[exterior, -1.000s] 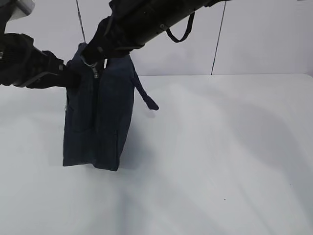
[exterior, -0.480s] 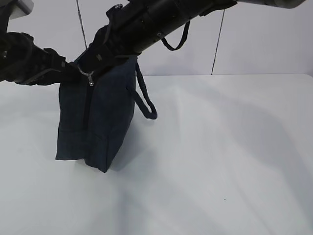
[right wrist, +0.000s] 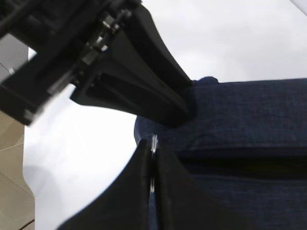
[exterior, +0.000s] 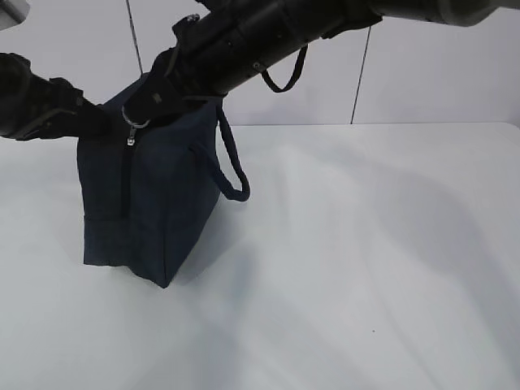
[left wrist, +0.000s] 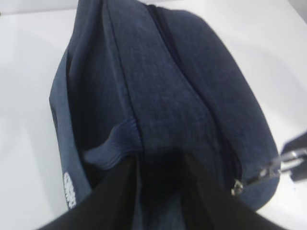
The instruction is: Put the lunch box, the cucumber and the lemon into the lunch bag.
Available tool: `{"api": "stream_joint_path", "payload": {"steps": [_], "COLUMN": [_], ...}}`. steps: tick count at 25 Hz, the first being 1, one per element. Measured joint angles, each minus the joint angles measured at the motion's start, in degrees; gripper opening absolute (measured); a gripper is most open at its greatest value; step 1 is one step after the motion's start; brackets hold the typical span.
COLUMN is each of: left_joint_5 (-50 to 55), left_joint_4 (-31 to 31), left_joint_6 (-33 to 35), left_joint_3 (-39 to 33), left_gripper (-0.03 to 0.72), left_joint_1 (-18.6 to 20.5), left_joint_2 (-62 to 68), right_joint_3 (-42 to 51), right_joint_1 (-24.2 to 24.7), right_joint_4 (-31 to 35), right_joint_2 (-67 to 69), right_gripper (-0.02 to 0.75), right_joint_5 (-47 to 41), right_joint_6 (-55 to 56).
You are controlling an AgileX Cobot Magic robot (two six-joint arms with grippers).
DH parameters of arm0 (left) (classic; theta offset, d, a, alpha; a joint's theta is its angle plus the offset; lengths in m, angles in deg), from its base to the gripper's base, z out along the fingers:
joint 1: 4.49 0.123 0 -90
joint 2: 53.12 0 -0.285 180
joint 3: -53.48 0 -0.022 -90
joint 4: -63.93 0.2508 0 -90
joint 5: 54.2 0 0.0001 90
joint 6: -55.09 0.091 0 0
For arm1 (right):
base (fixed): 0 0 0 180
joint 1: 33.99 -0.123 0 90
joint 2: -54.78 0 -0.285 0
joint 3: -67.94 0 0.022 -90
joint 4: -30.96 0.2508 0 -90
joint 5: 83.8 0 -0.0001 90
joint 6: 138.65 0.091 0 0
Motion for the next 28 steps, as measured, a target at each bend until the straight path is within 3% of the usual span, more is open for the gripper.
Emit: {"api": "stream_joint_path", "payload": {"steps": [6, 25, 28], "left_joint_5": [4.01, 10.67, 10.67], "left_joint_4": [3.49, 5.56, 5.61], "left_joint_6": [0.00, 0.00, 0.00], "left_joint_3": [0.00, 0.20, 0.20], "left_gripper": [0.242, 0.244, 0.211], "left_joint_1": [2.26, 2.26, 2.26], "left_joint_2": [0.25, 2.88, 2.91], "right_joint_3": [0.00, 0.00, 0.00], "right_joint_1": [0.00, 0.00, 0.00], "right_joint_4": [2.53, 3.24, 3.39], "right_joint_2": [1.26, 1.40, 1.40], "right_gripper": [0.008, 0.008, 0.008], "right_joint_5": [0.94, 2.17, 2.17], "right_joint_6": [-1.50, -2.72, -2.87]}}
